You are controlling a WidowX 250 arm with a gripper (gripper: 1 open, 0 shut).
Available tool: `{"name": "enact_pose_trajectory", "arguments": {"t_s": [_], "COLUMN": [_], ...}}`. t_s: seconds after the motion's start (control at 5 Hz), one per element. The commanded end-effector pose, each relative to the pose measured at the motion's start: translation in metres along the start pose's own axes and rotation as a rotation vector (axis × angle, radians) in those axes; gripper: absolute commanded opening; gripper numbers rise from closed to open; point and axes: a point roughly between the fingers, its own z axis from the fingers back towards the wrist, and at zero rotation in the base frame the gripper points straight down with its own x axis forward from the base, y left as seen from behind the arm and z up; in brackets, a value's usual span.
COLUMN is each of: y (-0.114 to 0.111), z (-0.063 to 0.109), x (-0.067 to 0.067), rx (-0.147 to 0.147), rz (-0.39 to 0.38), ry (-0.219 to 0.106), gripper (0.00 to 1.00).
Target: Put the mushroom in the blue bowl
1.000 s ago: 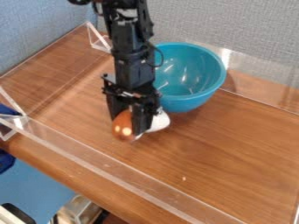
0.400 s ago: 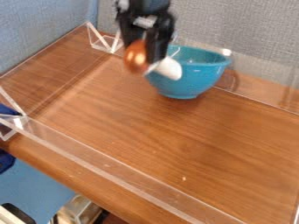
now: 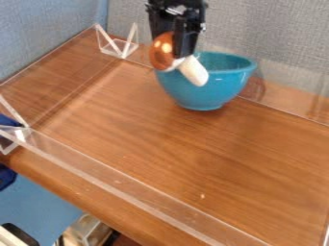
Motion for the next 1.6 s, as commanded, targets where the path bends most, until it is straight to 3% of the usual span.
{"name": "enact_pose_trajectory", "arguments": {"t_s": [0.0,0.4,1.4], "y": [0.01,0.024,0.031], "z": [0.01,-0.011,-0.028], "x": [0.016,0.034,0.058], "rx": [0.021,0.001,-0.004], "rz": [-0.057,-0.094,-0.157], "ry": [-0.02,0.022,0.043], "gripper": [0.0,0.0,0.0]}}
